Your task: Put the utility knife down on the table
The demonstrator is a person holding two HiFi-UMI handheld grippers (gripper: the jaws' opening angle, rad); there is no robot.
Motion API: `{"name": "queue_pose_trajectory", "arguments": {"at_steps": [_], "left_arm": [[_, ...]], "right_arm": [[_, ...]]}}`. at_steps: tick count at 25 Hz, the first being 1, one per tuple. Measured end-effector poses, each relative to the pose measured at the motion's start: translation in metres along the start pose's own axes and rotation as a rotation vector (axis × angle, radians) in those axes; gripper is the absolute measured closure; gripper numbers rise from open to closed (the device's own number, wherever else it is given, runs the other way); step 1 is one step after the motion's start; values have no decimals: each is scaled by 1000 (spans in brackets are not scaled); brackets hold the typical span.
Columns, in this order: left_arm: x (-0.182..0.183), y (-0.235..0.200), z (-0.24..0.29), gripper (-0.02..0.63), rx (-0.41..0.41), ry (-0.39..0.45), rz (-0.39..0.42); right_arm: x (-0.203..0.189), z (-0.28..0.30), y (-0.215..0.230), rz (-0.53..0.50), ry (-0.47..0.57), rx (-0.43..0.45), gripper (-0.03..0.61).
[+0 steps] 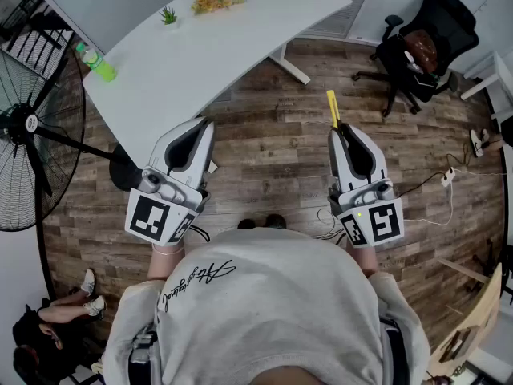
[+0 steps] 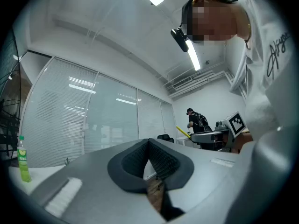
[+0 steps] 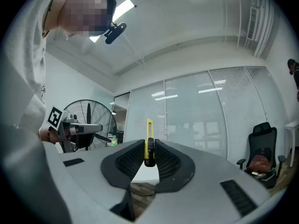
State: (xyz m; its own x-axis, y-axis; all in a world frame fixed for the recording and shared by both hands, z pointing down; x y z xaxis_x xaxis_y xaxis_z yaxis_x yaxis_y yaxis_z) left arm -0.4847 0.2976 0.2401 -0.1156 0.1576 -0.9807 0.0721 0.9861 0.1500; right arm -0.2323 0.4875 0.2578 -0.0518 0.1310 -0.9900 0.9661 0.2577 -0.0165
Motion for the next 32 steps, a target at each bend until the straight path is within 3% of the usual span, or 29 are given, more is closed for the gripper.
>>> {"name": "queue_pose_trajectory", "arguments": {"at_steps": [21,32], "left_arm": [[-2,-1,-13,615,-30,0,-7],[-4,-17,-48,615,-50,-10,-9]], "right_arm": [[1,-9,-15,-1,15,-32,511],[-2,-7,-50,17,25,-60,511]]}}
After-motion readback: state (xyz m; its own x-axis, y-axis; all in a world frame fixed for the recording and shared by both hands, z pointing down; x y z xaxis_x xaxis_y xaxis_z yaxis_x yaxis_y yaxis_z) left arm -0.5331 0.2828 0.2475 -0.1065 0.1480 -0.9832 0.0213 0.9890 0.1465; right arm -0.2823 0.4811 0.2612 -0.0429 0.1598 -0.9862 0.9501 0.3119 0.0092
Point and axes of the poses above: the fingertips, and each gripper's own axes: z forward along the fingers, y to its right, x out of its top, the point moved 10 cm from there along -z, backward along the fingers, and after that the axes turned 11 degrees about -x, right-handed, at the moved point
